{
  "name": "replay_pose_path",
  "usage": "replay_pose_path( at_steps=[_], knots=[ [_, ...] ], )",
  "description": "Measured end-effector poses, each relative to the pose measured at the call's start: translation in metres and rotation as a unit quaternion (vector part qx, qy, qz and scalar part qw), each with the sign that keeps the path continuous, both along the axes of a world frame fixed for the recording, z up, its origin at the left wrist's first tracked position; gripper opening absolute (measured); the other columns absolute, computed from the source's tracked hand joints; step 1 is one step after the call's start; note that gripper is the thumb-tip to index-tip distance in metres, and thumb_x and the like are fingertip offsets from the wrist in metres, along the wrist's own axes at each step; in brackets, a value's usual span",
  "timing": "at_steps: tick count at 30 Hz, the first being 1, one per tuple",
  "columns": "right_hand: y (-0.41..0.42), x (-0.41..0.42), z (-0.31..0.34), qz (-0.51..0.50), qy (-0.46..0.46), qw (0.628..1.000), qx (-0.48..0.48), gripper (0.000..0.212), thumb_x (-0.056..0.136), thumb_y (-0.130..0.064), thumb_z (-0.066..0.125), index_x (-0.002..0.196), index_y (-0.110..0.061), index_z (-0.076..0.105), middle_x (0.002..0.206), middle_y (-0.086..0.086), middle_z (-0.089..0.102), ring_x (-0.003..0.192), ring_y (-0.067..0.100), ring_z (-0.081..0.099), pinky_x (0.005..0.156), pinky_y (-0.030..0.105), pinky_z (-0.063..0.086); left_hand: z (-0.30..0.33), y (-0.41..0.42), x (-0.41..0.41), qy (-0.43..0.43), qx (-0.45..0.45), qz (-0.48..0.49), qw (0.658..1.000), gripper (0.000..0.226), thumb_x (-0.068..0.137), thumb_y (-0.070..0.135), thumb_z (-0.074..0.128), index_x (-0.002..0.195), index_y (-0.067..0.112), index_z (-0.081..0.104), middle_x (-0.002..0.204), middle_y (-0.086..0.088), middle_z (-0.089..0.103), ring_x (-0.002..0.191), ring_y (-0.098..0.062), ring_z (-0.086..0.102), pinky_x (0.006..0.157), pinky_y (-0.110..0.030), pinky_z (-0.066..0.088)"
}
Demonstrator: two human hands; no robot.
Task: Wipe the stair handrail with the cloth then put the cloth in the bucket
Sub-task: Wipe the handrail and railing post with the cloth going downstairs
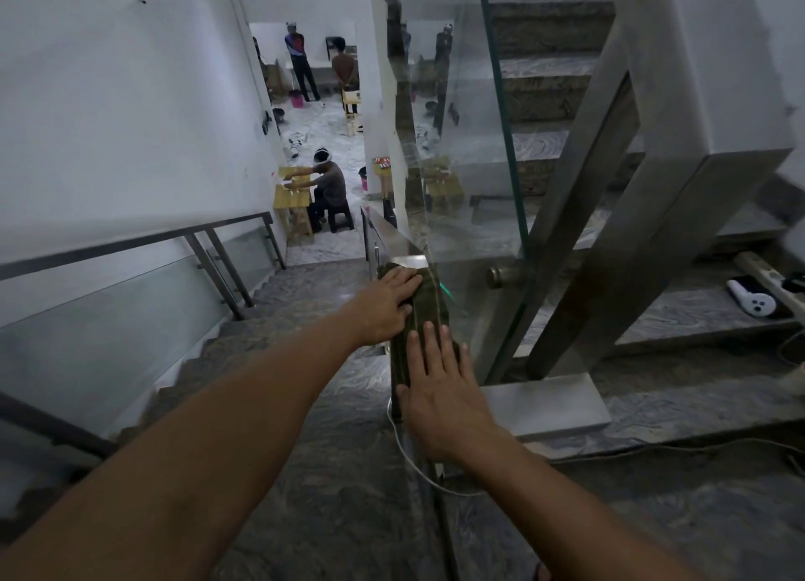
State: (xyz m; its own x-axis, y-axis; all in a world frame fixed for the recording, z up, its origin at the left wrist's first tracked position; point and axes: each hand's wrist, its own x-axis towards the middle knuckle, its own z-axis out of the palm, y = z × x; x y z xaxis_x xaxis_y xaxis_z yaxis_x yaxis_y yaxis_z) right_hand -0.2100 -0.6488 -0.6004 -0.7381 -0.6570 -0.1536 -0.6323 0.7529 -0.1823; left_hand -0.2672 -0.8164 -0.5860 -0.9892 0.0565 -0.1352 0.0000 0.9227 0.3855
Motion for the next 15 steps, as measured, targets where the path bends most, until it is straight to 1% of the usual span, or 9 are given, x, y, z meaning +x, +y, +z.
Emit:
replay_pose_path(
  at_steps=[3, 6, 8, 10, 12, 14, 15],
  knots=[
    [0.015, 0.018, 0.000, 0.017, 0.021, 1.000, 0.012, 0.073, 0.089, -0.045, 0.005, 0.148, -0.008, -0.012, 0.159, 0.017, -0.013, 0.146, 0.033, -0.018, 0.111, 0.046, -0.019, -0.005, 0.010, 0.024, 0.007, -0.026, 0.006, 1.000, 0.057, 0.099, 0.021, 0.037, 0.152, 0.012, 0.018, 0.162, -0.005, 0.014, 0.150, -0.022, 0.007, 0.121, -0.048, 0.010],
    [0.030, 0.034, 0.005, 0.032, 0.028, 0.999, 0.013, 0.073, 0.091, -0.048, 0.008, 0.149, -0.007, -0.011, 0.159, 0.016, -0.014, 0.146, 0.032, -0.018, 0.108, 0.044, -0.023, -0.005, 0.022, 0.049, 0.011, -0.043, 0.025, 0.999, 0.056, 0.101, 0.026, 0.033, 0.152, 0.016, 0.015, 0.163, 0.000, 0.009, 0.151, -0.018, 0.004, 0.121, -0.050, 0.002],
    [0.043, 0.042, 0.007, 0.040, 0.020, 0.999, 0.014, 0.074, 0.091, -0.050, 0.007, 0.149, -0.008, -0.011, 0.159, 0.014, -0.015, 0.146, 0.029, -0.019, 0.109, 0.044, -0.023, -0.007, 0.030, 0.066, 0.024, -0.055, 0.035, 0.998, 0.055, 0.102, 0.029, 0.031, 0.153, 0.017, 0.014, 0.163, 0.001, 0.010, 0.151, -0.019, 0.004, 0.119, -0.051, -0.004],
    [0.060, 0.046, 0.009, 0.048, 0.021, 0.998, 0.017, 0.077, 0.085, -0.052, 0.000, 0.149, -0.010, -0.010, 0.159, 0.011, -0.015, 0.146, 0.026, -0.018, 0.112, 0.044, -0.019, -0.009, 0.039, 0.082, 0.043, -0.049, 0.047, 0.997, 0.056, 0.101, 0.034, 0.030, 0.152, 0.017, 0.016, 0.162, 0.000, 0.013, 0.151, -0.020, 0.006, 0.118, -0.051, -0.008],
    [0.079, 0.045, 0.011, 0.047, 0.021, 0.999, 0.014, 0.081, 0.083, -0.056, -0.005, 0.149, -0.012, -0.010, 0.158, 0.007, -0.017, 0.146, 0.022, -0.019, 0.115, 0.044, -0.017, -0.010, 0.049, 0.094, 0.067, -0.036, 0.049, 0.996, 0.062, 0.096, 0.042, 0.025, 0.150, 0.013, 0.024, 0.160, -0.003, 0.020, 0.150, -0.022, 0.013, 0.119, -0.049, -0.005],
    [0.099, 0.042, 0.011, 0.047, 0.026, 0.998, 0.017, 0.078, 0.086, -0.058, -0.004, 0.150, -0.013, -0.008, 0.158, 0.005, -0.016, 0.144, 0.019, -0.021, 0.117, 0.044, -0.016, -0.008, 0.061, 0.104, 0.089, -0.031, 0.049, 0.994, 0.072, 0.090, 0.050, 0.020, 0.147, 0.008, 0.032, 0.156, -0.007, 0.030, 0.146, -0.026, 0.024, 0.121, -0.047, 0.005],
    [0.108, 0.040, 0.010, 0.046, 0.033, 0.998, 0.017, 0.074, 0.089, -0.054, 0.000, 0.150, -0.013, -0.007, 0.159, 0.004, -0.014, 0.145, 0.018, -0.020, 0.118, 0.044, -0.016, -0.007, 0.069, 0.108, 0.096, -0.032, 0.052, 0.994, 0.073, 0.089, 0.051, 0.021, 0.145, 0.007, 0.035, 0.154, -0.008, 0.033, 0.143, -0.027, 0.028, 0.122, -0.045, 0.012]
  ],
)
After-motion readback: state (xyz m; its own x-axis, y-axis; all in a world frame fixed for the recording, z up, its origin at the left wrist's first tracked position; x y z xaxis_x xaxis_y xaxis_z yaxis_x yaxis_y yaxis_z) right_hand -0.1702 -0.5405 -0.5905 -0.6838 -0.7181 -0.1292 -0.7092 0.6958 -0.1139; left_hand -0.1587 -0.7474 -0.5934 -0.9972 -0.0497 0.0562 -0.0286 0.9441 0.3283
